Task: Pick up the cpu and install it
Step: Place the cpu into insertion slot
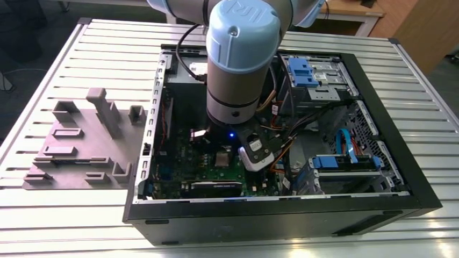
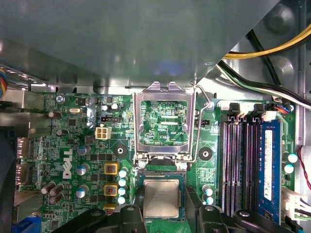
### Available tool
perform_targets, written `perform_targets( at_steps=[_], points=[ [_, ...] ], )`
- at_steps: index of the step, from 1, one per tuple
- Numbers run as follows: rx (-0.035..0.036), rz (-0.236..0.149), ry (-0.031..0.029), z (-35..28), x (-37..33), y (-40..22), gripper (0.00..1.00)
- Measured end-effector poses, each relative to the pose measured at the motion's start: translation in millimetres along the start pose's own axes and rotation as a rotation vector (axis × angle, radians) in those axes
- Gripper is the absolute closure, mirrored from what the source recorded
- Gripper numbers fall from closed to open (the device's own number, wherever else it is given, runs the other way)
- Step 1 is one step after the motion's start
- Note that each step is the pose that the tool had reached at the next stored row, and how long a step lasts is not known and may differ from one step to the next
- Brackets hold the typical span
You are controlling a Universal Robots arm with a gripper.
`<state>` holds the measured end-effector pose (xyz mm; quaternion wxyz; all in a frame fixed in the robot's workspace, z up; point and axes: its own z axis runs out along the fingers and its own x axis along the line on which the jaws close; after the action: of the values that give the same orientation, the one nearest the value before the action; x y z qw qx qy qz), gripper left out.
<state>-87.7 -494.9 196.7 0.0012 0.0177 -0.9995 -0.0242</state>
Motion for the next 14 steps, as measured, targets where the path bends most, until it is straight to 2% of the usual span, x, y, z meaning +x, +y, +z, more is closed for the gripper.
perform_targets(
  at_steps=[8,11,14],
  points=[
    [0.0003,0.0,0.0002,-0.3,0.0,0.0,0.55],
    [0.0005,0.0,0.0003,-4.5,0.0,0.2,0.55],
    [0.0001,0.0,0.0001,-4.5,0.0,0.2,0.55]
  ],
)
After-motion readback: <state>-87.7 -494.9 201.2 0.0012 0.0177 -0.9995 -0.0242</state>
